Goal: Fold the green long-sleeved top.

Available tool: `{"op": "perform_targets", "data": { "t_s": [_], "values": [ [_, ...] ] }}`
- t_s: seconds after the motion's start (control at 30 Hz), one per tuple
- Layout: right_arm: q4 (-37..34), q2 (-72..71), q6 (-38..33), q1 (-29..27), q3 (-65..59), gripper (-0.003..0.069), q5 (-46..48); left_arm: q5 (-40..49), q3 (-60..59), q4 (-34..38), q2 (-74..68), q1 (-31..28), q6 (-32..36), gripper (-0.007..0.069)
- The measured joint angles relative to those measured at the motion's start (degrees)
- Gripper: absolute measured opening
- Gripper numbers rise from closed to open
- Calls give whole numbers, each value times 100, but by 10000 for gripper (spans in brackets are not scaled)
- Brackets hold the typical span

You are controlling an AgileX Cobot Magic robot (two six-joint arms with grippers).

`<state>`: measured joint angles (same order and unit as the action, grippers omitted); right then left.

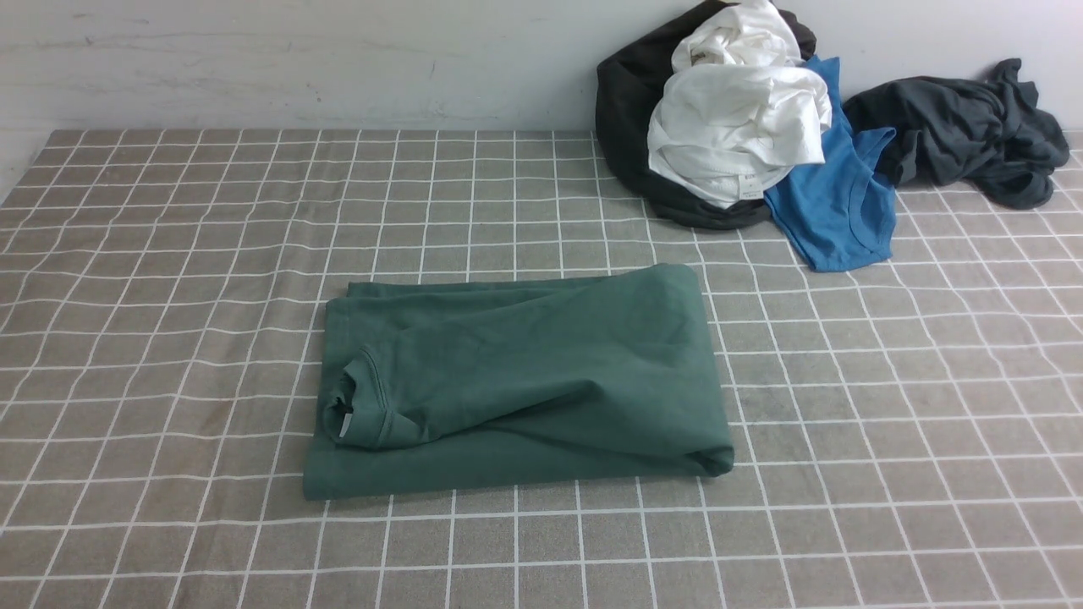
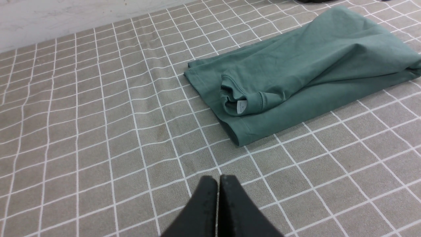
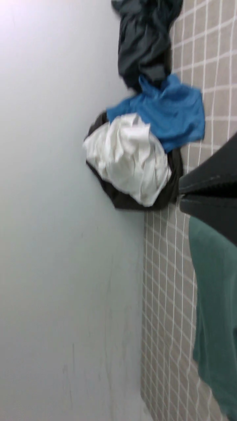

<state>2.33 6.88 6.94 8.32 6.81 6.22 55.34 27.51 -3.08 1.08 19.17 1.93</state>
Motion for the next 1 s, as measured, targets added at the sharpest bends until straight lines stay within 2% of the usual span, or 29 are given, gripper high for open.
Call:
{"op": "perform_targets", "data": {
  "t_s": [0.07,0.1,0.23,0.43,0.67,1.0],
  "values": [
    [0,-409,8,-524,-385,-15,48,0,0,0,0,0,0,-8],
    [0,-640,7,-965,-690,-15,134,0,0,0,0,0,0,-8],
    [0,-745,18,-1374,-836,-15,543,-2,0,5,0,0,0,-8],
    [-7,-745,20,-1366,-836,-15,1321,-2,0,0,0,0,0,-8],
    [-13,-745,20,-1366,-830,-15,1381,-2,0,0,0,0,0,-8],
    [-17,-745,20,-974,-830,-15,1381,-2,0,0,0,0,0,-8]
  ]
}}
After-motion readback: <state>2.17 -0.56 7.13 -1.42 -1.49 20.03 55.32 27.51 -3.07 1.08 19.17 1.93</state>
